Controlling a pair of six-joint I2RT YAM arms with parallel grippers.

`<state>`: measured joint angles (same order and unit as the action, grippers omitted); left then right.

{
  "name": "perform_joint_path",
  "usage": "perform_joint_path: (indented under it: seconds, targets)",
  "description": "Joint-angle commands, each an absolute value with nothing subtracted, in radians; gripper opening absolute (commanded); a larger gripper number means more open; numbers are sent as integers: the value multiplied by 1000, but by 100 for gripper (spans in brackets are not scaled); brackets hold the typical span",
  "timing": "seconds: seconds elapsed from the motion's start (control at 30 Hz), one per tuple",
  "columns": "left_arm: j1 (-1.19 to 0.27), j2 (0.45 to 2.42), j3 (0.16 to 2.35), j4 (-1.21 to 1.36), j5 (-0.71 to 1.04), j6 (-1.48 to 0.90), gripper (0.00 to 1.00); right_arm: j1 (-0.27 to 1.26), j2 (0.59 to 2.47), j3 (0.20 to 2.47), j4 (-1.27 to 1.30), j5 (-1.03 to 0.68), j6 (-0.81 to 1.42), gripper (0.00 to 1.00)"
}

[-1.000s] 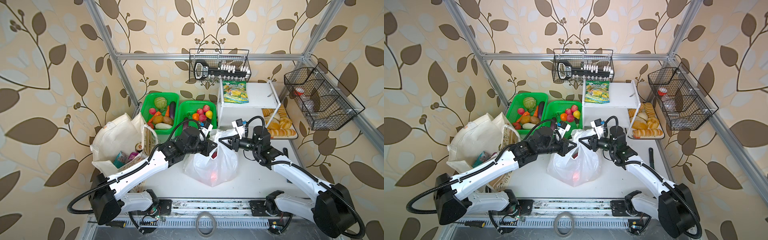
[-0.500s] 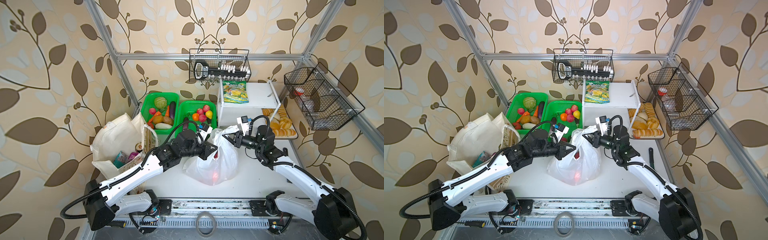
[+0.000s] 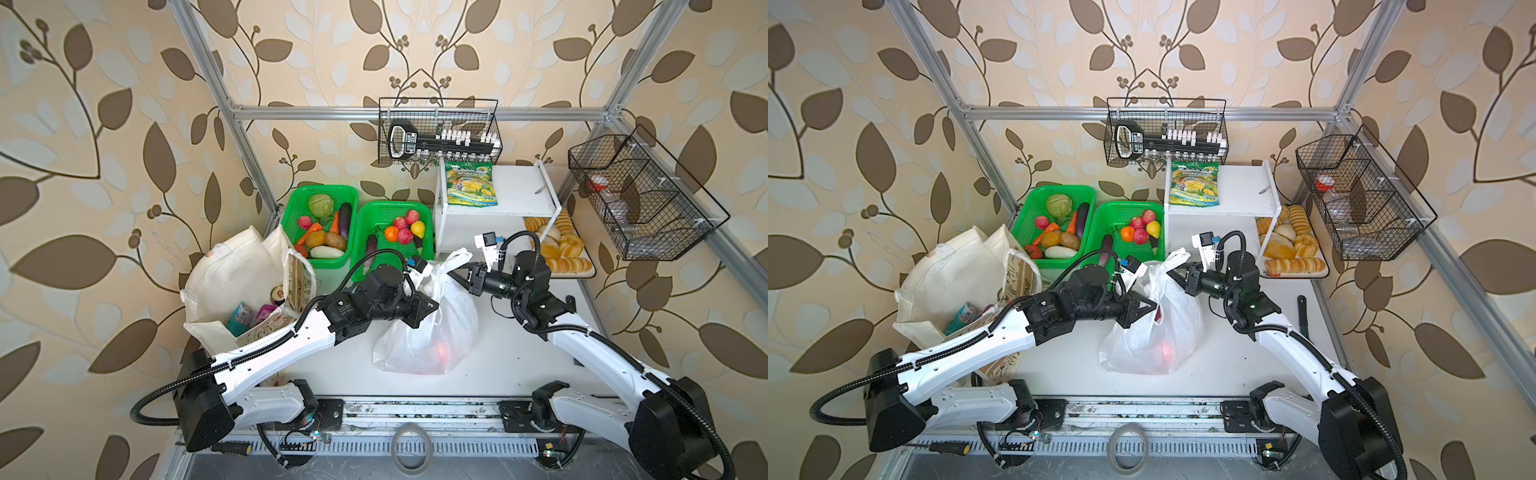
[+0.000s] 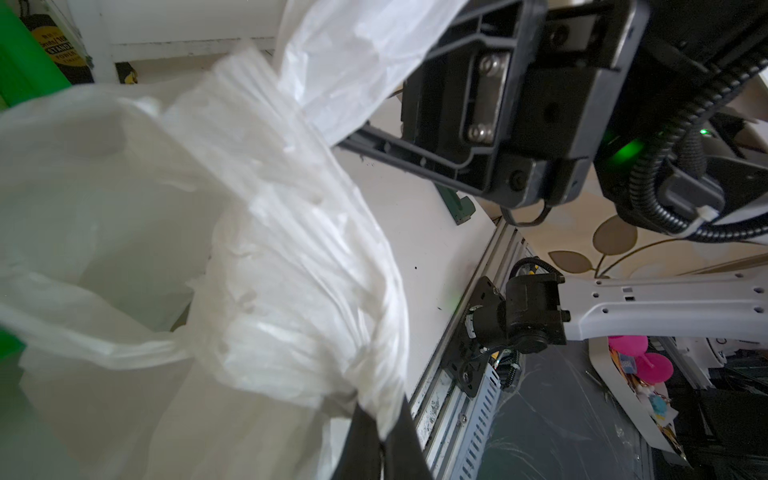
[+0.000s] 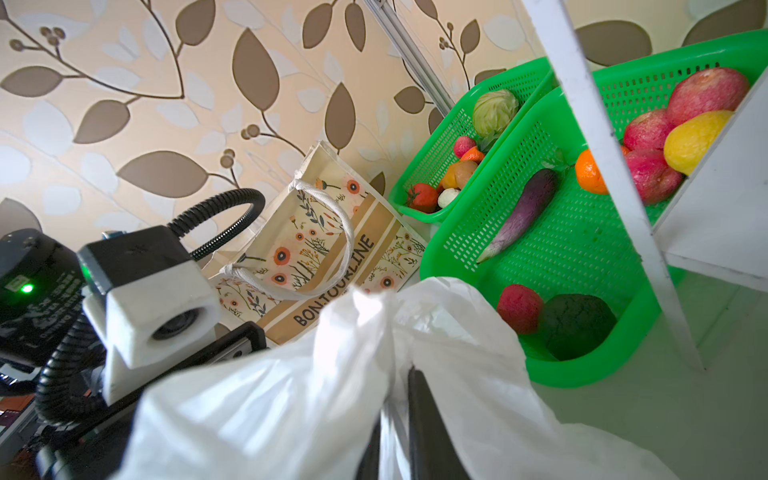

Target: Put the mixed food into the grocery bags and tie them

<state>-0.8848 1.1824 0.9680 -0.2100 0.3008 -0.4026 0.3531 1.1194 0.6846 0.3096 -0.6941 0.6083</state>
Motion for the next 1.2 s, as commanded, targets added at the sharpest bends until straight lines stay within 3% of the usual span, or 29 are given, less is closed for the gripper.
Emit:
perform_joint_path:
  seconds: [0.0, 0.17, 0.37, 0.47, 0.67, 1.17]
  targets:
    - [-893, 1158, 976, -193, 270, -388, 3, 351, 1101, 688, 252, -731, 550, 17]
    - [-893, 1155, 950, -172, 275, -402, 3, 351, 1092, 692, 237, -763, 493, 26]
    - [-893, 1158, 968, -197, 279, -372, 2, 344, 1095, 721, 138, -812, 254, 56]
    - [-893, 1162, 973, -196, 292, -368, 2, 342, 1102, 742, 111, -855, 123, 65]
    - [-893, 1167, 982, -201, 310, -363, 2, 332, 1134, 783, 44, -882, -121, 73]
    - [-893, 1185, 994, -212, 343, -351, 0, 294, 1371, 929, 78, -1119, -204, 89]
